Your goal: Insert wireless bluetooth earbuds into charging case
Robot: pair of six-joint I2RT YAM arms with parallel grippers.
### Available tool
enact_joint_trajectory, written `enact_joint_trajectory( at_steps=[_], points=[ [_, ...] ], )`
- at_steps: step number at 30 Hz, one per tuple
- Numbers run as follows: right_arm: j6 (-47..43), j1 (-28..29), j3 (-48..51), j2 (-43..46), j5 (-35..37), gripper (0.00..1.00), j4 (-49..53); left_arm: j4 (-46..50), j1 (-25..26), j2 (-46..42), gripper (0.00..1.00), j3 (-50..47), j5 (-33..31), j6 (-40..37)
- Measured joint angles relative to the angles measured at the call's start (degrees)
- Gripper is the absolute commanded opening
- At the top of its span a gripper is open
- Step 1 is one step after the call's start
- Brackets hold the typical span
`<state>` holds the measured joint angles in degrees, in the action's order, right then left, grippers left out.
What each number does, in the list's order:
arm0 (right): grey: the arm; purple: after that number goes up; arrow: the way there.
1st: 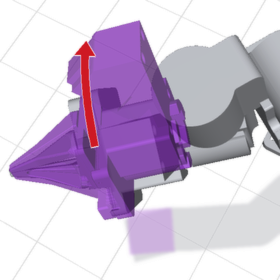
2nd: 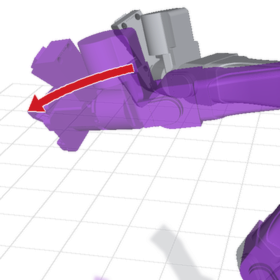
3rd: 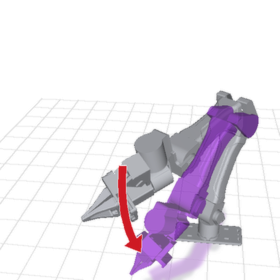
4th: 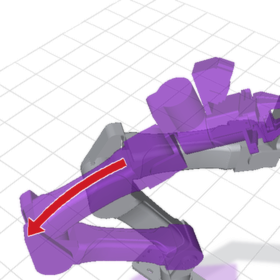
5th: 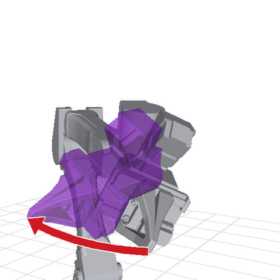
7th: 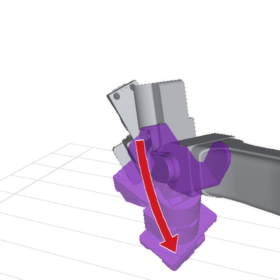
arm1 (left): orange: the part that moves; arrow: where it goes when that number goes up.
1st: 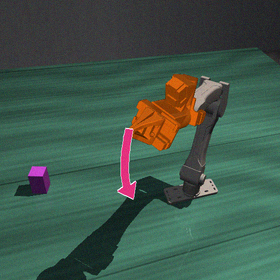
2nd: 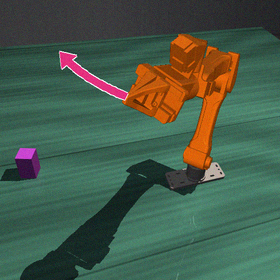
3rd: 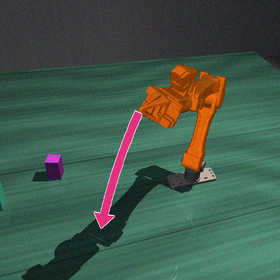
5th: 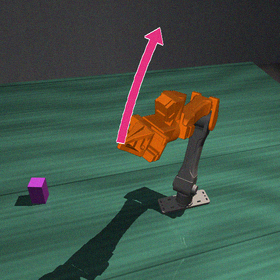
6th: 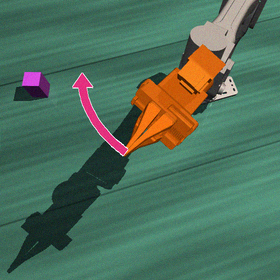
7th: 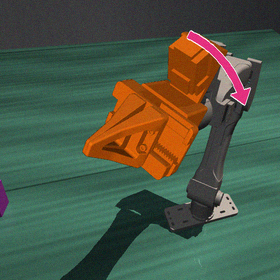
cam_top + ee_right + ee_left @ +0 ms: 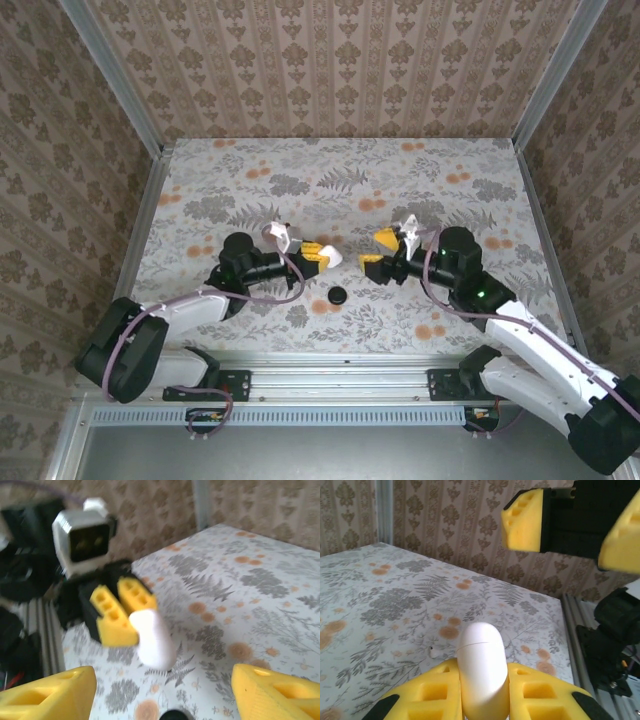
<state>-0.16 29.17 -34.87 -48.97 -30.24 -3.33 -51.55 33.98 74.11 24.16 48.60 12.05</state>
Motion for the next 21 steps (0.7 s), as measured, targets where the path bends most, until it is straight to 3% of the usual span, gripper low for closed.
enact_joint_trajectory(
  at_steps=[9, 21],
  points=[
    [-19.32, -1.18, -10.62, -10.03, -11.02, 0.67, 16.06, -2.54, 1.25, -0.48, 0.20, 0.79, 5.42, 0.44],
    [-24.68, -1.18, -14.91, -19.39, -20.06, 0.61, 18.23, -2.49, 3.45, -4.50, 0.20, 0.85, 5.88, -0.59]
  ],
)
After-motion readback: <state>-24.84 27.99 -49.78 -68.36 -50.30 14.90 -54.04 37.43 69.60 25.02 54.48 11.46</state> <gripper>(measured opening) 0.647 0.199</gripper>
